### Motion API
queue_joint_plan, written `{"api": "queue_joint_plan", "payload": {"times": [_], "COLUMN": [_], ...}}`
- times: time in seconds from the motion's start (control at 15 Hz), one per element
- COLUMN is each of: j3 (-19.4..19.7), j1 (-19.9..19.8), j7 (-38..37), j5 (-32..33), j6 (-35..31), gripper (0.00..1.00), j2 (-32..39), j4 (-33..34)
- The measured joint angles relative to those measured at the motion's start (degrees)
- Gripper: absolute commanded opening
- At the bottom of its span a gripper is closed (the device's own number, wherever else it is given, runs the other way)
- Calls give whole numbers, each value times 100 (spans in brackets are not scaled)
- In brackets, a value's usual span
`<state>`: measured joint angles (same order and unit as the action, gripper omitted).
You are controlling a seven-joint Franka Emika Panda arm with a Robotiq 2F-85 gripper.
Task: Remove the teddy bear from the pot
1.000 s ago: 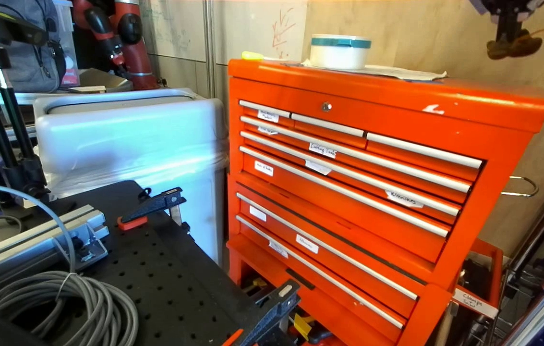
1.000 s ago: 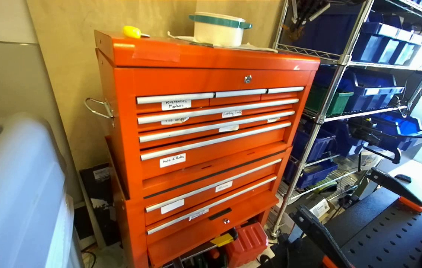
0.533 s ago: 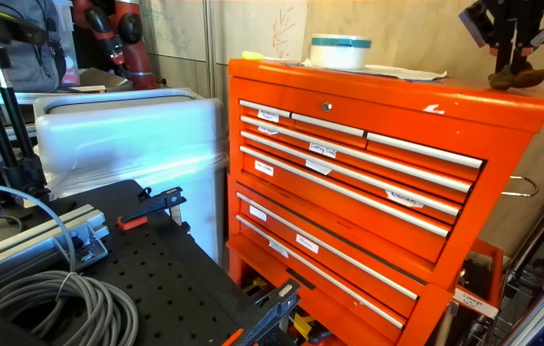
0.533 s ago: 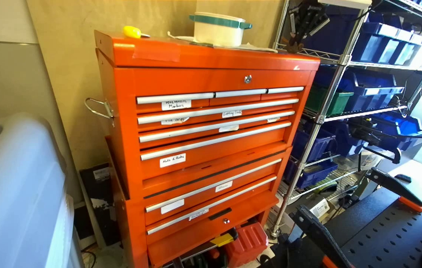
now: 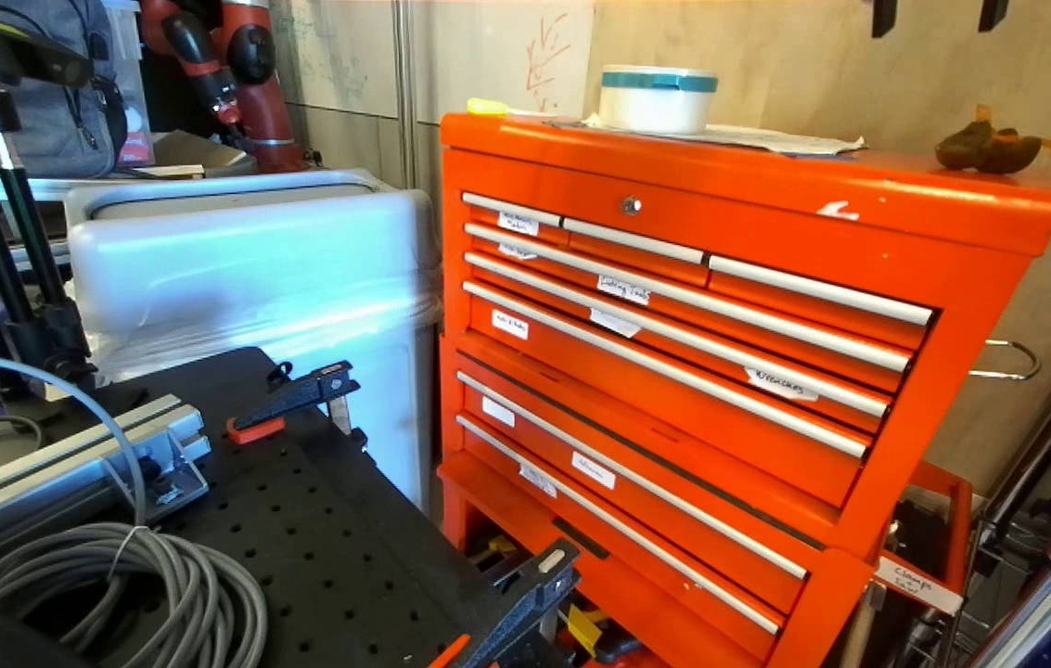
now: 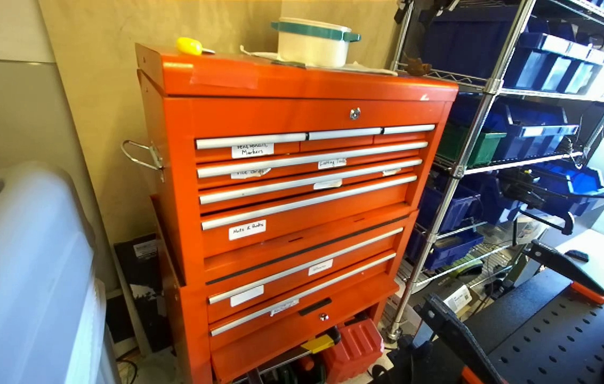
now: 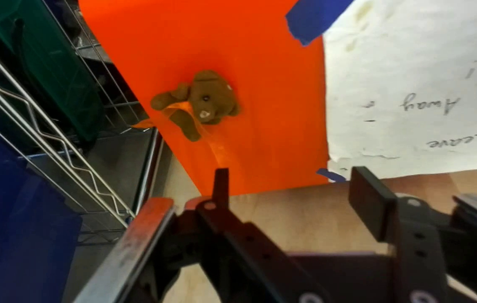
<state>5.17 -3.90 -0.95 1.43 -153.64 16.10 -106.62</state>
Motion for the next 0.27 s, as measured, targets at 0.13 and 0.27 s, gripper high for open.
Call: {"api": "queue_joint_plan", "payload": {"times": [0.13, 0.27], "j3": [-87, -101], "j1": [0, -3], "j7": [80, 96], "j5": [-70, -75], "j6": [194, 214], "gripper": [91, 91], "j2": [-299, -421], "j4": [-166, -280]}}
